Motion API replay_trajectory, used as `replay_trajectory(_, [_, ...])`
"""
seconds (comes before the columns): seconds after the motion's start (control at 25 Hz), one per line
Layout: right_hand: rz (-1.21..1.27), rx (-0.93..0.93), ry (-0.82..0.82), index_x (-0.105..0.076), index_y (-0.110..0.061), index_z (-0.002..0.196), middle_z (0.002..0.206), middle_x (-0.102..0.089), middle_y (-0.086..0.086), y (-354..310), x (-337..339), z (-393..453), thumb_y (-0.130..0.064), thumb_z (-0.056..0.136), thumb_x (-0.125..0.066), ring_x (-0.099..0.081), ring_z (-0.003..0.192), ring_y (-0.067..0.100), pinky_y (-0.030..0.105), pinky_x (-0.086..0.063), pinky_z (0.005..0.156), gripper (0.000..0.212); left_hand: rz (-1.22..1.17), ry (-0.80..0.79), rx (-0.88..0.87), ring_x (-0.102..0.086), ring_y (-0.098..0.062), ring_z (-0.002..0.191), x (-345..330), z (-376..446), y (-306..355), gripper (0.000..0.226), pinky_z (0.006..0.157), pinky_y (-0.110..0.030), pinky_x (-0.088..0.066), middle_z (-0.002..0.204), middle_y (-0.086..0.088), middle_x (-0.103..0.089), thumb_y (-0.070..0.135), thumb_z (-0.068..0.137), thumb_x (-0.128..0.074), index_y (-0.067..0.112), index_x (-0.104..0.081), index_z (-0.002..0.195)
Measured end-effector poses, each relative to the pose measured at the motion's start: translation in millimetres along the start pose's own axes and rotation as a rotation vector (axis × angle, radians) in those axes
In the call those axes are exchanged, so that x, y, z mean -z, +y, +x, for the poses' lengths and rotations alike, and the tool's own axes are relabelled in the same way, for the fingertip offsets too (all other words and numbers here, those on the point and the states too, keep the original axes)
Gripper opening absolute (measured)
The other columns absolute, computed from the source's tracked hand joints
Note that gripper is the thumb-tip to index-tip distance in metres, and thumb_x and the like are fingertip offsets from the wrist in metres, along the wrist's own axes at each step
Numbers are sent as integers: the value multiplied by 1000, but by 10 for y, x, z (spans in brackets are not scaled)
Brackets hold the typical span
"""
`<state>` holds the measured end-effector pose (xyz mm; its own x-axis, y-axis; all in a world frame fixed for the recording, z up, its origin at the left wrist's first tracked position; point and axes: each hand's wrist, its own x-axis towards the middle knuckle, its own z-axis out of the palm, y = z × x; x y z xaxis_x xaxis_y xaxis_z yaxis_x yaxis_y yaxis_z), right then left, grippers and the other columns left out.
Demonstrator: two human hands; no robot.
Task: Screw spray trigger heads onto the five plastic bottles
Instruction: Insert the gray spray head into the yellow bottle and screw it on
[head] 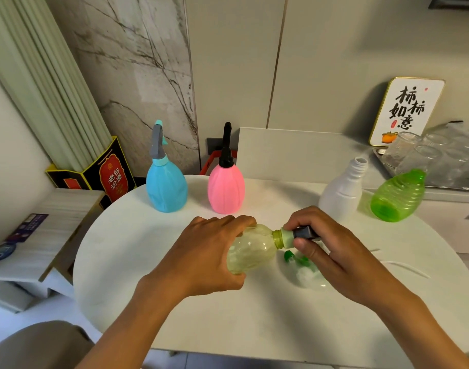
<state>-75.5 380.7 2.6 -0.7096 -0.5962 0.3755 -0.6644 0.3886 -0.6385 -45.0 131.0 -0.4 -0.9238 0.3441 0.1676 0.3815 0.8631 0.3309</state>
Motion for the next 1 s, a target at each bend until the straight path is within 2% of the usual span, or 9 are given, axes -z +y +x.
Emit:
replay_trajectory(0.12, [-11,-17,29,-52,-35,113,110,-54,-17,-51,20,16,-43,93,-60,-60,95,16,14,-45,79,22,-17,0,1,-56,-8,92,-2,-10,45,75,80,-21,-39,113,19,-60,53,62,-70,48,-30,126])
replay_trajectory(0.2, [-45,8,17,-52,-34,111,111,-52,-19,-86,38,9,-38,92,-63,-59,96,15,20,-46,79,22,-51,-43,13,-55,-8,91,34,-13,36,77,76,-14,-36,112,21,-59,53,60,-72,50,-30,125])
replay_trajectory(0.32, [-183,78,-70,-50,-35,112,113,-49,-22,-149,-5,-13,-31,92,-61,-55,100,12,32,-47,83,23,-117,-232,76,-56,-5,93,98,-44,-56,83,73,-17,-47,112,26,-54,54,56,-78,55,-31,125])
replay_trajectory(0.44, [-212,97,-119,-51,-34,112,113,-49,-20,-175,-74,-20,-28,92,-61,-53,100,11,29,-45,82,23,-174,-381,108,-53,3,92,165,-75,-138,87,67,-16,-46,103,32,-50,55,53,-81,58,-31,124])
replay_trajectory(0.52, [-171,76,-79,-52,-35,112,112,-50,-23,-176,-100,-17,-30,93,-63,-55,99,10,20,-44,81,23,-132,-331,88,-55,-1,90,195,-81,-135,86,67,-16,-44,106,30,-52,54,54,-80,56,-32,125])
replay_trajectory(0.68, [-21,-58,16,-47,-49,117,106,-56,-27,-152,-121,-25,-43,90,-61,-60,94,6,8,-44,75,32,78,-72,-14,-57,-9,93,117,-63,-39,79,79,-24,-36,116,19,-61,52,60,-73,48,-32,128])
replay_trajectory(0.84, [58,-155,97,-44,-50,121,93,-61,-12,-99,-144,-10,-54,91,-56,-62,75,13,12,-44,58,33,194,69,-74,-60,-16,93,31,-39,16,77,85,-31,-39,113,13,-63,49,63,-71,40,-36,130])
replay_trajectory(0.92, [70,-186,83,-44,-48,122,90,-61,-12,-83,-159,-9,-57,89,-54,-61,70,13,14,-43,56,36,243,90,-96,-61,-17,91,9,-38,10,78,84,-33,-41,111,11,-65,47,61,-74,37,-37,130])
replay_trajectory(1.0, [64,-192,40,-41,-48,125,96,-58,-17,-78,-174,-11,-54,88,-57,-61,74,12,16,-46,58,41,279,102,-106,-62,-18,91,-4,-28,-1,80,84,-34,-43,112,8,-66,47,60,-76,35,-38,130])
